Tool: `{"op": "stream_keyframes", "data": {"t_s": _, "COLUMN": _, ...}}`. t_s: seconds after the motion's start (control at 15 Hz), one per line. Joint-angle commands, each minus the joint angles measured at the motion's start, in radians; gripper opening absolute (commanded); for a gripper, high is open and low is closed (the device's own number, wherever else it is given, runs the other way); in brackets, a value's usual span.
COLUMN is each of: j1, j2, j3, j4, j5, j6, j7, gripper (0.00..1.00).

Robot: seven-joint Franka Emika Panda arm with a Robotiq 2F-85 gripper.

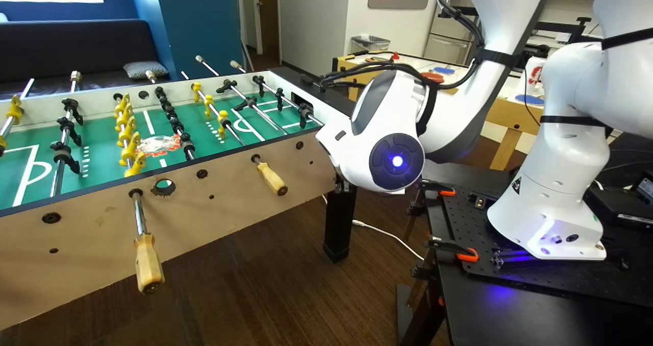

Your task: Turn the first wooden handle anti clockwise

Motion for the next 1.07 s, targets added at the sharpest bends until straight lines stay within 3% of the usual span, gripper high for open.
{"op": "stream_keyframes", "data": {"t_s": 0.0, "j1": 0.089, "j2": 0.156, "j3": -0.008, "j4": 0.085, "j5": -0.118, "j6": -0.196, "j7": 0.121, "gripper": 1.0}}
{"op": "stream_keyframes", "data": {"t_s": 0.4, "j1": 0.197, "j2": 0.464, "j3": 0.0, "j4": 0.247, "j5": -0.262, "j6": -0.496, "j7": 0.304, "gripper": 1.0}}
{"op": "stream_keyframes", "data": {"t_s": 0.67, "j1": 0.196, "j2": 0.581, "j3": 0.001, "j4": 0.35, "j5": -0.303, "j6": -0.564, "j7": 0.311, "gripper": 1.0}}
{"op": "stream_keyframes", "data": {"t_s": 1.0, "j1": 0.178, "j2": 0.66, "j3": -0.003, "j4": 0.444, "j5": -0.366, "j6": -0.568, "j7": 0.277, "gripper": 1.0}}
